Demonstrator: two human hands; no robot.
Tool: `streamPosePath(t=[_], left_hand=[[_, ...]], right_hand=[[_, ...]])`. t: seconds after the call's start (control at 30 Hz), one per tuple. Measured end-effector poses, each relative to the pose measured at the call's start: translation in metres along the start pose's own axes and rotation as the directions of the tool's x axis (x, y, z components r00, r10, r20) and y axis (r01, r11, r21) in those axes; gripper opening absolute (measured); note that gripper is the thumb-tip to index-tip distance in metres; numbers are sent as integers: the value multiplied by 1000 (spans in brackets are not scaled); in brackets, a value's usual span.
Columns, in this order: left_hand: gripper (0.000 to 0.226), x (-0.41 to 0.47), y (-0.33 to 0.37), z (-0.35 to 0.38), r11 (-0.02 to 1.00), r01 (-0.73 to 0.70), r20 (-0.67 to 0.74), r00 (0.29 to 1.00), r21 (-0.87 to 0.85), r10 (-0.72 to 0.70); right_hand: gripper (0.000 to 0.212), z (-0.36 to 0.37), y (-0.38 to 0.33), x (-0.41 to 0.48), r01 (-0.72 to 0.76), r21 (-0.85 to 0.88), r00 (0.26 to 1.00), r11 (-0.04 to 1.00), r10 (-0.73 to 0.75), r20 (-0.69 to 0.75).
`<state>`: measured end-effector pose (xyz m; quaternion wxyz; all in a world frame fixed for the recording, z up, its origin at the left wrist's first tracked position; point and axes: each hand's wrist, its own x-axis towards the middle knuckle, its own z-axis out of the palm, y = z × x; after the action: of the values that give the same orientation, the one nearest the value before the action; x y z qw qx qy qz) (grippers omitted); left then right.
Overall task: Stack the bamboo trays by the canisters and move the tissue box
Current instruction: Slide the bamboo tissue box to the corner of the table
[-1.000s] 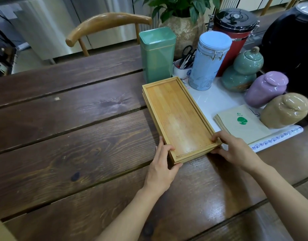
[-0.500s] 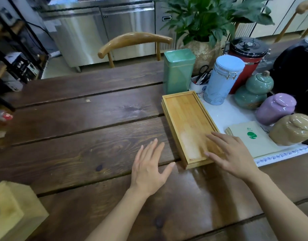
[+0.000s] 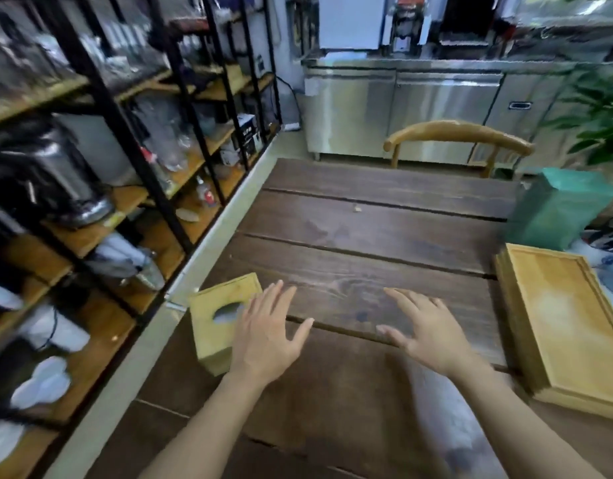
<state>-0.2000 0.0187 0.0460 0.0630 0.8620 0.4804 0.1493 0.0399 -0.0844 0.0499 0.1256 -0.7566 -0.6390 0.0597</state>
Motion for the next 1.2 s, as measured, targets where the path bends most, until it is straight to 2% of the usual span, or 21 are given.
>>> streamPosePath(t=[0.17,0.33,0.43,0.5,0.6,0.77,0.9,1.0,1.2], left_hand=[[67,-30,-71,-20,993,111,-34,993,29,-110],[66,-52,-106,-23,984,172,-4,985,-37,-172],[66,-59,-135,-22,955,270,81,962,-119,-262],[70,-56,-129,-17,934,299,126,952,-194,-279],[74,-55,-126,-10,841,370,181,929,-395,-323],[72,-47,-122,1,599,491,321,870,-632,-375],[79,-44,-119,7,473,550,386,830,-688,-403],[87,-43,-116,11,375,580,434,804,-723,-407],[72,-45,-110,5,260,510,398,835,-820,-380]], right_hand=[[72,26,-77,34,142,22,988,990,-143,53],[83,46,-130,48,147,65,978,987,-155,141],[82,61,-167,60,147,96,963,985,-164,213],[84,60,-168,56,108,134,962,985,-137,236],[86,65,-173,55,48,240,963,969,-109,247],[69,70,-186,55,-131,446,969,886,19,246],[70,72,-191,60,-200,526,971,827,95,219],[68,76,-197,61,-252,514,963,820,163,212],[52,81,-208,54,-262,514,965,816,219,145]])
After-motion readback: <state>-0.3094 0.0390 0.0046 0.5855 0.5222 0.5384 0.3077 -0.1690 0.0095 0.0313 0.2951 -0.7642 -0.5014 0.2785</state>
